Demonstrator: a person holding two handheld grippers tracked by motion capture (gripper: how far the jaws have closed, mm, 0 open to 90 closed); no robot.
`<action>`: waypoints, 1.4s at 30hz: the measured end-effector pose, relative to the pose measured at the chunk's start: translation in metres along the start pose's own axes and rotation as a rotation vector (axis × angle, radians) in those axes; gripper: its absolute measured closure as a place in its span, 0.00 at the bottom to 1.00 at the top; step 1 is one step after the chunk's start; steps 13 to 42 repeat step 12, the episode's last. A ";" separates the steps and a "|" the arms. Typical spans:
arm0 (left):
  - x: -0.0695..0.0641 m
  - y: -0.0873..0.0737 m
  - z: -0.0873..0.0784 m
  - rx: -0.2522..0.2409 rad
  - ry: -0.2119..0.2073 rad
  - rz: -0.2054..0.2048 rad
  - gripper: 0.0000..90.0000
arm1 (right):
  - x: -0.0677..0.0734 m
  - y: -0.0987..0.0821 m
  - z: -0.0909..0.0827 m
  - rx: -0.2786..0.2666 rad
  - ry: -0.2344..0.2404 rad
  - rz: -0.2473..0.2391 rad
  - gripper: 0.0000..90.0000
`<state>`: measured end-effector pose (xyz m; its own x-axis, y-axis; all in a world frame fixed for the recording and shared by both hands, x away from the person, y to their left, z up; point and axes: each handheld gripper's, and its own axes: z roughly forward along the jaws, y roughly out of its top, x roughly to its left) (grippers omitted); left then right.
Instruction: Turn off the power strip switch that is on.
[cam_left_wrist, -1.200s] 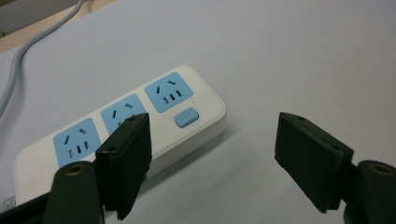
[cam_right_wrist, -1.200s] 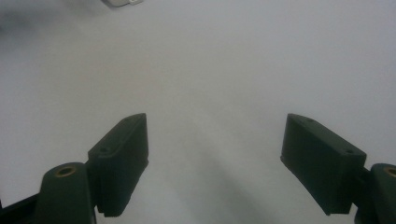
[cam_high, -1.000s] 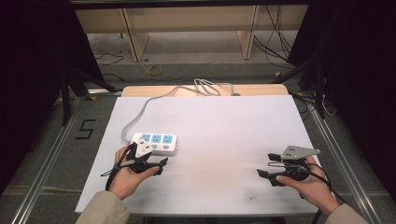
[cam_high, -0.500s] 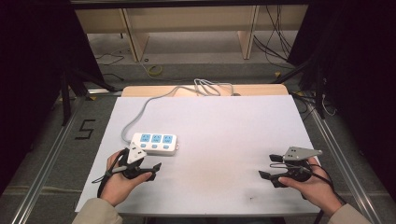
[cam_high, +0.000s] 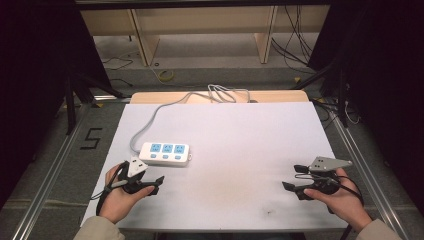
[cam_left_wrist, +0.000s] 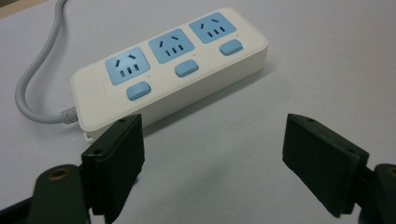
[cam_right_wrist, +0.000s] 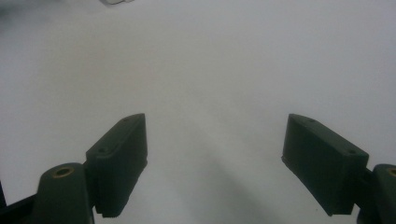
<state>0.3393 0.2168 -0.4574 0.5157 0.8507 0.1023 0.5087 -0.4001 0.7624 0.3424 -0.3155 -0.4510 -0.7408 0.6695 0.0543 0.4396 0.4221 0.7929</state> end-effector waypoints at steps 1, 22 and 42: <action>0.000 0.001 0.000 -0.004 0.003 -0.003 0.23 | 0.000 0.000 0.000 0.000 0.001 0.000 0.25; 0.000 0.004 -0.001 -0.025 0.024 0.000 0.22 | -0.001 0.000 0.001 -0.003 0.006 0.007 0.25; 0.000 0.004 -0.001 -0.025 0.024 0.000 0.22 | -0.001 0.000 0.001 -0.003 0.006 0.007 0.25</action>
